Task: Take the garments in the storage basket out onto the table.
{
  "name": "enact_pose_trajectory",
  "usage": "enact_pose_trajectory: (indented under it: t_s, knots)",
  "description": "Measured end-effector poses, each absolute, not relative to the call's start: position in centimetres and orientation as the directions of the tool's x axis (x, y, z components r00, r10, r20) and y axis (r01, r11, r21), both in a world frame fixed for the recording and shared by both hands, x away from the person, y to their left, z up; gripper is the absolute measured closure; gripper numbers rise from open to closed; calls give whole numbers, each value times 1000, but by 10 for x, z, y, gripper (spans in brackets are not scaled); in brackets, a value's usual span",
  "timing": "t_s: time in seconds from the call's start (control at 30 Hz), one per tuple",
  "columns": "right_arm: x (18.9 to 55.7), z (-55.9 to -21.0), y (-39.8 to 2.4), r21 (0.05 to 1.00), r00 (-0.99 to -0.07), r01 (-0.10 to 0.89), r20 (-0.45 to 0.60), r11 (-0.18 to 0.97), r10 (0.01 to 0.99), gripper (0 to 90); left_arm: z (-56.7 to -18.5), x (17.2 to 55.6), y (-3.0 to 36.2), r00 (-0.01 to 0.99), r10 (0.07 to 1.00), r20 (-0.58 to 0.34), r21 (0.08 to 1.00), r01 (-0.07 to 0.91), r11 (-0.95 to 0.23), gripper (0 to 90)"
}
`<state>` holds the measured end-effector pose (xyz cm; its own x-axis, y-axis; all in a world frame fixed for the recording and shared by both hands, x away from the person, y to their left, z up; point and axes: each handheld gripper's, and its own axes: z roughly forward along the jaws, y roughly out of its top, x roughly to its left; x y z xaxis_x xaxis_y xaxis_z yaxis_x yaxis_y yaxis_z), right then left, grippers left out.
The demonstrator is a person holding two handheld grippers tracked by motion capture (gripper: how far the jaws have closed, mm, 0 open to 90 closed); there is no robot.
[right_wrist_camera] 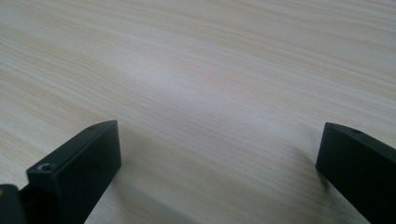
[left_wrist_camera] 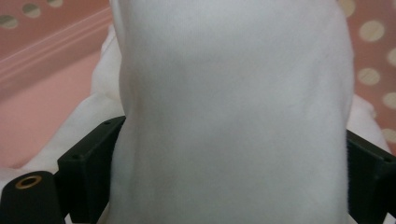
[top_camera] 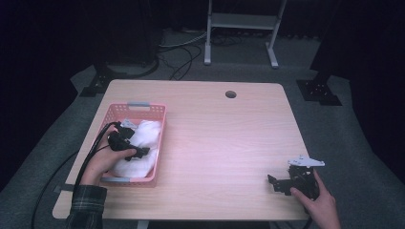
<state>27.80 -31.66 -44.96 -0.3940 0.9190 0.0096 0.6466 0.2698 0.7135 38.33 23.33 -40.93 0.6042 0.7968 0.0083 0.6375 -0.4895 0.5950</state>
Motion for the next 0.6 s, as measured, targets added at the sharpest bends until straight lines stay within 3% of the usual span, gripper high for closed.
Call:
enact_pose_trajectory:
  t_s: [0.53, 0.6]
  knots:
    - [278, -450, -317, 713, -394, 647, 10, 269, 919, 0, -411, 384, 231, 602, 798, 14, 568, 652, -502, 96]
    - [278, -450, -317, 713, -394, 647, 10, 270, 919, 0, -411, 384, 231, 602, 799, 9, 563, 657, -501, 140]
